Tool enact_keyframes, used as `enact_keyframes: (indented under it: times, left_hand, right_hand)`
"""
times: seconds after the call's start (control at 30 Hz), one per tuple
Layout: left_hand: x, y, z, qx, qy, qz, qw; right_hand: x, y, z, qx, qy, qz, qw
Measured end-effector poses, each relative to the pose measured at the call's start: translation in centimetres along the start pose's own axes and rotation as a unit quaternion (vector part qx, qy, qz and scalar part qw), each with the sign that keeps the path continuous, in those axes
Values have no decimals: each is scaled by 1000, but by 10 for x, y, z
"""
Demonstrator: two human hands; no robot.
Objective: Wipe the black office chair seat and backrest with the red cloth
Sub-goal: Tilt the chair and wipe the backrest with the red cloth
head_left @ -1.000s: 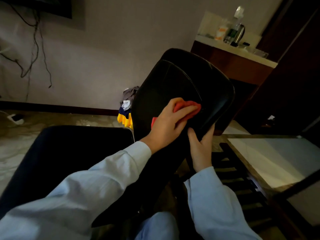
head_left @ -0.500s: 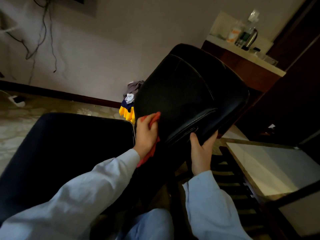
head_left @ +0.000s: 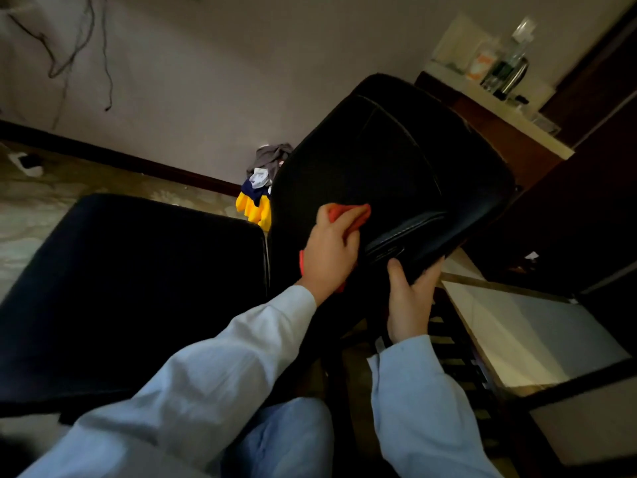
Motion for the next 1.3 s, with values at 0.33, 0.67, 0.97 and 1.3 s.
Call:
enact_keyframes:
  times: [0.33,0.67,0.97,1.3]
  left_hand:
    - [237,1,-100,22,393,34,919]
    - [101,3,23,-1,187,-10,982]
    - [-142,-45,48,63,-238,23,969]
    - [-41,-25,72,28,-64,13,997]
  right_hand:
    - [-2,-1,-4,-6,-10,-19,1000]
    - [23,6,18,17,16,-9,1000]
    - [92,23,55,3,126,15,992]
    - [90,25,52,-11,109,6,994]
Point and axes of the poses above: each hand's wrist, its own z-axis towards the middle knuckle, its own y-axis out of the back of the hand, x = y × z, the point moved 10 cm from there along z, towards the middle knuckle
